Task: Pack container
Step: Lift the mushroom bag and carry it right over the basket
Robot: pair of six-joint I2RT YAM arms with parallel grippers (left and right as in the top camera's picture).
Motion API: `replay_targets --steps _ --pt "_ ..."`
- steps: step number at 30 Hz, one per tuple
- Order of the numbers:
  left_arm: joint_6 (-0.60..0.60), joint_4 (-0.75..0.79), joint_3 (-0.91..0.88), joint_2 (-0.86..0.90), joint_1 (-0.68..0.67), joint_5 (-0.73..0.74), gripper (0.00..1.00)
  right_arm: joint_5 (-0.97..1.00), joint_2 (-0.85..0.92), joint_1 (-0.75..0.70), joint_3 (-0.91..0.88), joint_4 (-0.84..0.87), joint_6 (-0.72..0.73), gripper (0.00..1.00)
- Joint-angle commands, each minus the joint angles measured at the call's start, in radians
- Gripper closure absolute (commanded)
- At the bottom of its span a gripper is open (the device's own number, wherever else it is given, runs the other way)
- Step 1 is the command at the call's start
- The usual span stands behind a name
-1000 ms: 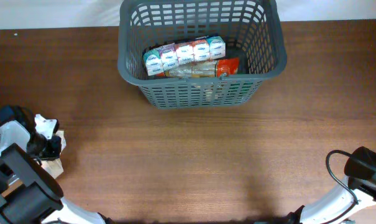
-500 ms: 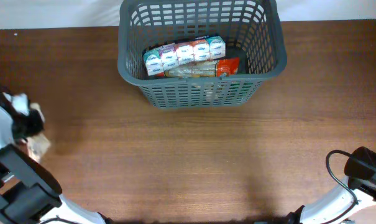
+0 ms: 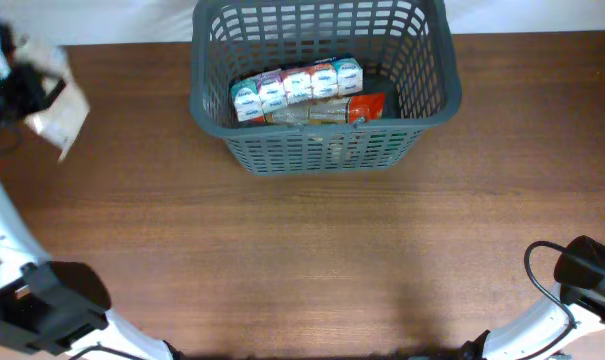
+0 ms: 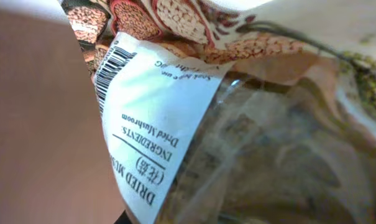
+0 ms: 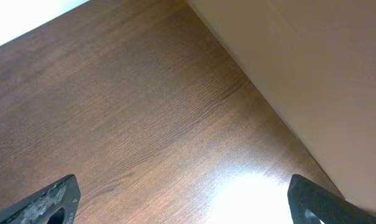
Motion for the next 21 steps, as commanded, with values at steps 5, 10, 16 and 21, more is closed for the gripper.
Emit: replay_targets --steps 5,10,16,21 --pt "0.025 0.089 0.311 -0.034 -0.321 0.016 0.98 -0.005 0.003 -0.003 -0.002 -0.006 0.005 0.01" --pt "0.066 0.133 0.399 -0.034 -0.526 -0.158 0.98 -0.005 0.003 -0.003 -0.002 -0.006 0.005 0.01" --pt "0.266 0.155 0.396 0.031 -0.768 -0.189 0.98 -0.005 0.003 -0.003 -0.002 -0.006 0.005 0.01" --pt "0.351 0.186 0.396 0.138 -0.822 -0.254 0.98 -0.005 0.003 -0.003 -0.002 -0.006 0.005 0.01"
